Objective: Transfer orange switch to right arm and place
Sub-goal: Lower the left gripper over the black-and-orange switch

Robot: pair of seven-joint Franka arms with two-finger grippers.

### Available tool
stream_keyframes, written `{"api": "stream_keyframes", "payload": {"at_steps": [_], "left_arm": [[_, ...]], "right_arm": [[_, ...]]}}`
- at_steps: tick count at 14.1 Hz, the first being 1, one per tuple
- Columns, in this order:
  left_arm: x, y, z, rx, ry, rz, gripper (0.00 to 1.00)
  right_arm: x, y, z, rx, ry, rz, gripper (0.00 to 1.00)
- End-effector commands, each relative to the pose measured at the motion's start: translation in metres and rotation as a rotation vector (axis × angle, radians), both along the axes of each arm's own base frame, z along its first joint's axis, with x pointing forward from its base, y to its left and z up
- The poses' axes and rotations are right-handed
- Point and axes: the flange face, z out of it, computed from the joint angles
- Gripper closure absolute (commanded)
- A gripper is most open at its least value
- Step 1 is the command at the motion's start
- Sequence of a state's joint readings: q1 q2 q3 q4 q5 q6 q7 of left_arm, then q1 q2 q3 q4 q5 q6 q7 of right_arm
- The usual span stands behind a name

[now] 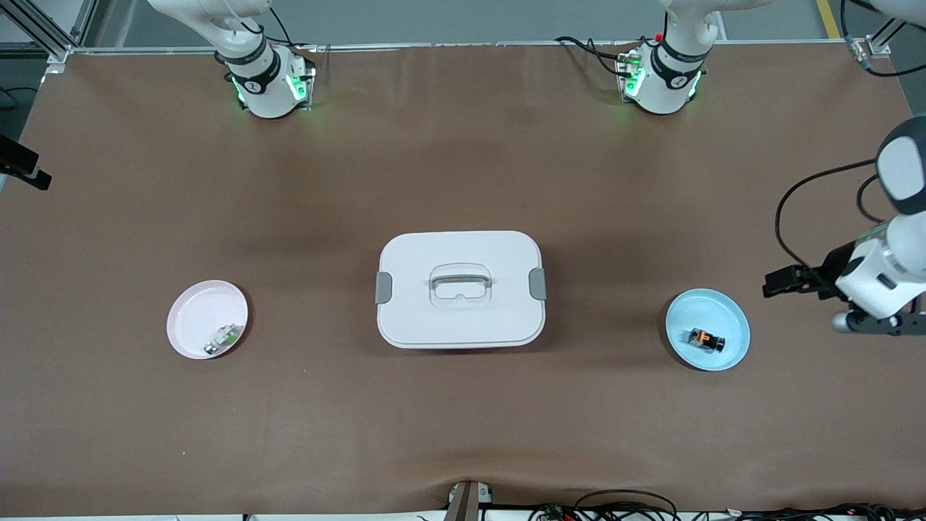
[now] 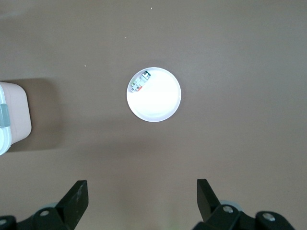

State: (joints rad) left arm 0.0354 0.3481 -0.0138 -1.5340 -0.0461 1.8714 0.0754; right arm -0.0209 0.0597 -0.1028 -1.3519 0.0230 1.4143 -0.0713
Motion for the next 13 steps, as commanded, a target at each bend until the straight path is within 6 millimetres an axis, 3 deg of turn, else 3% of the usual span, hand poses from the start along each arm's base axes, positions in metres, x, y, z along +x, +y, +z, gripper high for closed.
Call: {"api": "stream_keyframes", "payload": {"at_steps": [1, 3, 10, 13], "left_arm": [[0.010, -0.003, -0.021, 0.004, -0.017, -0.017, 0.00], [0.011, -0.002, -0.036, 0.035, -0.041, -0.028, 0.00], [0.009, 0.001, -0.115, 0.149, -0.107, -0.131, 0.00], [0.009, -0.010, -0.131, 0.143, -0.101, -0.165, 0.00]], "right_arm": [[-0.004, -0.001, 0.007, -0.009, -0.010, 0.009, 0.00], [-0.005, -0.001, 0.006, -0.007, -0.003, 0.008, 0.00], [-0.007, -0.005, 0.001, -0.006, 0.025, -0.006, 0.00], [-0.006, 0.000, 0.002, -0.006, 0.019, -0.001, 0.00]]}}
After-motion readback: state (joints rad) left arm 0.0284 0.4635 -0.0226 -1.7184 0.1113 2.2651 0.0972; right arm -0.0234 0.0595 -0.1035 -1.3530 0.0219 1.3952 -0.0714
